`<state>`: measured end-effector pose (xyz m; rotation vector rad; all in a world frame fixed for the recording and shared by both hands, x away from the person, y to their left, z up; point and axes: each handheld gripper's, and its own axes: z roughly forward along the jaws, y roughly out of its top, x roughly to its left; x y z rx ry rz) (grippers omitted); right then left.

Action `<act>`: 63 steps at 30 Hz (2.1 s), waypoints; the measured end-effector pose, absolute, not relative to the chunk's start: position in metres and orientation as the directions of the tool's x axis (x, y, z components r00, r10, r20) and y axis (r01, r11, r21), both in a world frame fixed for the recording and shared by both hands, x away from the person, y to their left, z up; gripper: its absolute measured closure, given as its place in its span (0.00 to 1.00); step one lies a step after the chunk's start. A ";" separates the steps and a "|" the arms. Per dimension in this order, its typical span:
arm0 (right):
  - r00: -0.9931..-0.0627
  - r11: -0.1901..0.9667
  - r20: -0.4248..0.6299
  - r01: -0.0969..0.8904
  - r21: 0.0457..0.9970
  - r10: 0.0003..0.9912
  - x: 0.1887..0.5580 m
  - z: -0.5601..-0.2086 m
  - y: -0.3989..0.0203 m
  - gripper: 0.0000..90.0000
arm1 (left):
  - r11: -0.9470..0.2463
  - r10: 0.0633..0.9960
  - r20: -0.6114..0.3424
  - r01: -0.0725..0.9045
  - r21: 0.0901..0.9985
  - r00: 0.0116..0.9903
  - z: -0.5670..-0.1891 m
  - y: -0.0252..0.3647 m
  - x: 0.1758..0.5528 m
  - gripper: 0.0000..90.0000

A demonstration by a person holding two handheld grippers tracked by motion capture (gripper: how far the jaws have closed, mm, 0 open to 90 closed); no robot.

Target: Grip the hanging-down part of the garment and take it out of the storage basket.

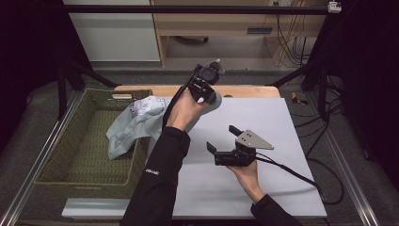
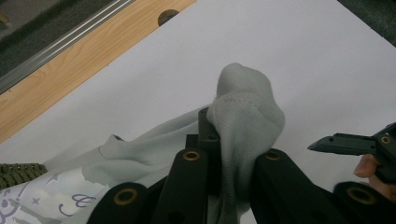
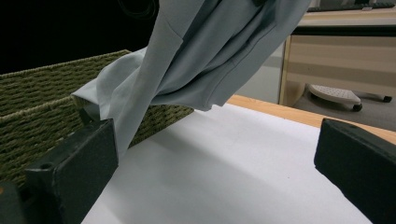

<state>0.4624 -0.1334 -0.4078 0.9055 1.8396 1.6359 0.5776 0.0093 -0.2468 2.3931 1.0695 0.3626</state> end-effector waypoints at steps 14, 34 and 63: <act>-0.643 0.042 0.058 0.140 0.989 0.764 0.478 -0.404 -0.097 0.00 | -0.570 0.754 0.039 0.622 0.537 0.656 -0.245 0.011 0.579 0.94; -0.669 0.062 0.074 0.177 0.982 0.740 0.513 -0.424 -0.060 0.01 | -0.575 0.752 0.054 0.613 0.542 0.657 -0.237 0.014 0.576 0.94; -0.683 0.061 0.068 0.163 0.985 0.728 0.548 -0.429 -0.027 0.52 | -0.572 0.759 0.067 0.615 0.543 0.647 -0.233 0.024 0.572 0.94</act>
